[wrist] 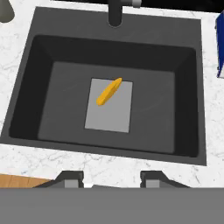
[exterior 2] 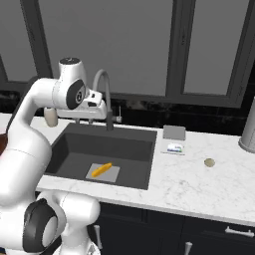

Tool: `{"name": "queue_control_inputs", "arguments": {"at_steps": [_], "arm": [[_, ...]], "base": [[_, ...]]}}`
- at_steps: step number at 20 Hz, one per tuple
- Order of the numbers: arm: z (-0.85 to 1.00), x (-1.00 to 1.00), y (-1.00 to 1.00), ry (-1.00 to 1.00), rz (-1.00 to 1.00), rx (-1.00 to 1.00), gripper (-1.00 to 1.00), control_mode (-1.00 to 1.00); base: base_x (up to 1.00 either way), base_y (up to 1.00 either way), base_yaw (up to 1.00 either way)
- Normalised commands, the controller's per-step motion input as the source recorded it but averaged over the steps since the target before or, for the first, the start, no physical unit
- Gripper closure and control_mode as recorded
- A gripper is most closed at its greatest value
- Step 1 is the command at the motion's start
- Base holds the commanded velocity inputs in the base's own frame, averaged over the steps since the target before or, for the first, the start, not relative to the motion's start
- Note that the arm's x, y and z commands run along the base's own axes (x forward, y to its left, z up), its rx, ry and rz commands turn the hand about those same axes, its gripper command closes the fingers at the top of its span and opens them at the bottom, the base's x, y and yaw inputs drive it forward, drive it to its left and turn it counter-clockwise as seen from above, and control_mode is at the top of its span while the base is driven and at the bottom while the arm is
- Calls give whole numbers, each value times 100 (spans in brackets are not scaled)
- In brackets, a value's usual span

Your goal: Pick the corn from the sink and place it in the bowl. Then pick the bowl and place it in the microwave. Then close the microwave door and press the start button.

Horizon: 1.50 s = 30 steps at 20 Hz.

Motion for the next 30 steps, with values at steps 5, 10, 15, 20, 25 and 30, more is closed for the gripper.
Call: {"name": "queue_control_inputs", "arguments": {"at_steps": [5, 10, 15, 20, 25, 30], "arm": [[0, -24, 0, 0, 0, 0, -100, -100], [-19, -82, 3, -1, 0, 3, -100, -100], [-50, -66, 3, 2, 0, 10, -100, -100], [-66, -9, 36, 0, -4, 3, -100, -100], [-56, 18, 45, 2, -7, 0, -100, -100], [-47, 62, 11, 9, -6, 0, -100, -100]], "base": [[0, 0, 0], [0, 0, 0], [0, 0, 0], [0, 0, 0], [0, 0, 0], [0, 0, 0]]}}
